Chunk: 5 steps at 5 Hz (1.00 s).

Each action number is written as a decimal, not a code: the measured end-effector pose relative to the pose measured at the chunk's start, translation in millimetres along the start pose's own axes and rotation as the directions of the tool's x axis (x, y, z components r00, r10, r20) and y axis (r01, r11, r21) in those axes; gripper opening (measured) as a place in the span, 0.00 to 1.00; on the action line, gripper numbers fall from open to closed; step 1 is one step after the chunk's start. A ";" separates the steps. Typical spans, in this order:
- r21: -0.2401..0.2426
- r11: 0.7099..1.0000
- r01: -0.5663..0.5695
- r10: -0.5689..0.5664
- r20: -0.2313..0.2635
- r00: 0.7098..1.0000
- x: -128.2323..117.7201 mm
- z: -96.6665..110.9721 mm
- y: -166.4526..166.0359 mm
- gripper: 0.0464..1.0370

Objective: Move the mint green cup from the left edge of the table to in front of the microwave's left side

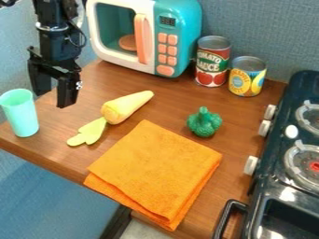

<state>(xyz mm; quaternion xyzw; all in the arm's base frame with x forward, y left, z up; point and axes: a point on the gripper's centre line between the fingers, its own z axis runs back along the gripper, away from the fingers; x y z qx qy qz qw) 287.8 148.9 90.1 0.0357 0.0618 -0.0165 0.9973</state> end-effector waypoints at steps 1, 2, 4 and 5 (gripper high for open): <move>-0.017 1.000 0.003 -0.003 -0.036 0.999 -2.0 -11.7 -2.5 0.96; -0.020 0.999 0.028 -0.028 -0.034 0.999 -3.4 -13.1 -3.7 0.96; -0.020 0.998 0.057 -0.057 -0.011 0.998 -8.5 -3.2 1.9 0.96; 0.009 1.000 0.013 -0.013 -0.029 0.999 -18.9 -4.6 20.1 0.96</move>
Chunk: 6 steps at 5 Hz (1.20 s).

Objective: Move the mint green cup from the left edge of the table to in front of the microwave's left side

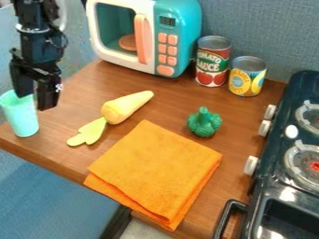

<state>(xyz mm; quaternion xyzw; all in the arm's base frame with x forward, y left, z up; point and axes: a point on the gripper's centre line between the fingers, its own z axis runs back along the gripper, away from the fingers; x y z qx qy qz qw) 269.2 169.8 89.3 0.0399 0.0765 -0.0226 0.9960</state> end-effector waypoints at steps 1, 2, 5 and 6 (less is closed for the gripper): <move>0.009 0.999 -0.041 0.041 -0.011 0.999 -6.8 2.8 14.6 0.96; 0.002 0.998 -0.066 0.066 -0.017 0.998 -9.1 5.1 27.3 0.96; -0.011 0.997 -0.078 0.077 -0.060 0.995 -6.5 -14.7 28.8 0.96; -0.007 0.996 -0.090 0.089 -0.066 0.994 -8.3 -19.9 27.0 0.96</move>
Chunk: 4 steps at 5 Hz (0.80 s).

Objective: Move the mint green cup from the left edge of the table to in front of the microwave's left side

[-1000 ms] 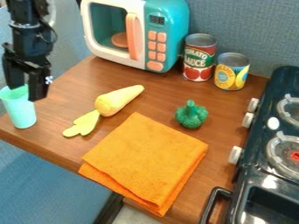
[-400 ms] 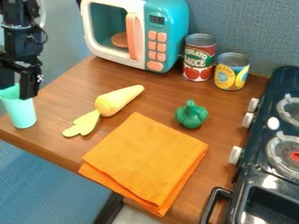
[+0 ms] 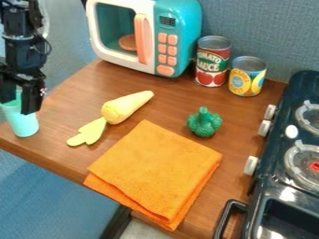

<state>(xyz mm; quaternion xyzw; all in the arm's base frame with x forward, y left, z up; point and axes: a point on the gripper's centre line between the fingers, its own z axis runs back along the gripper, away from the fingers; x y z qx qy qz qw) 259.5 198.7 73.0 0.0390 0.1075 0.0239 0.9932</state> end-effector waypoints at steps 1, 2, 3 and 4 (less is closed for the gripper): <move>0.016 1.000 -0.017 0.017 -0.005 1.000 -1.1 -2.4 1.4 0.96; 0.030 0.999 -0.032 0.032 -0.005 0.999 -1.5 -4.8 2.3 0.96; 0.042 0.998 -0.054 0.054 0.012 0.998 1.1 -4.3 4.4 0.89; 0.025 0.999 -0.048 0.048 0.019 0.999 8.4 -12.0 3.4 0.64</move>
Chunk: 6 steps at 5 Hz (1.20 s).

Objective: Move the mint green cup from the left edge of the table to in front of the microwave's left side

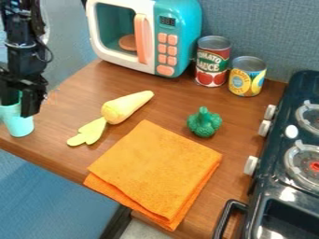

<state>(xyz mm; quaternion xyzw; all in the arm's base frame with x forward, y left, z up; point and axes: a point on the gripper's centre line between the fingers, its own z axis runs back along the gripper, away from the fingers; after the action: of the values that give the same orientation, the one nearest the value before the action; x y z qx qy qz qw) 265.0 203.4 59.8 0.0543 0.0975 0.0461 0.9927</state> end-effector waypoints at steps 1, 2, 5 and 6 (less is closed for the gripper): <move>-0.007 1.000 -0.002 0.002 0.023 1.000 3.5 0.9 -1.1 0.35; -0.009 1.000 -0.004 0.004 0.043 0.999 6.2 -1.1 -2.0 0.13; -0.088 0.994 0.070 -0.060 0.117 0.991 21.3 52.2 -24.1 0.05; -0.097 0.990 0.103 -0.084 0.177 0.981 45.6 77.0 -26.4 0.05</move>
<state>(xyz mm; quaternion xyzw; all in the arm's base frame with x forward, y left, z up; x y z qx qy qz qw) 327.0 174.4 123.2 0.0011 0.0110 -0.0004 0.9999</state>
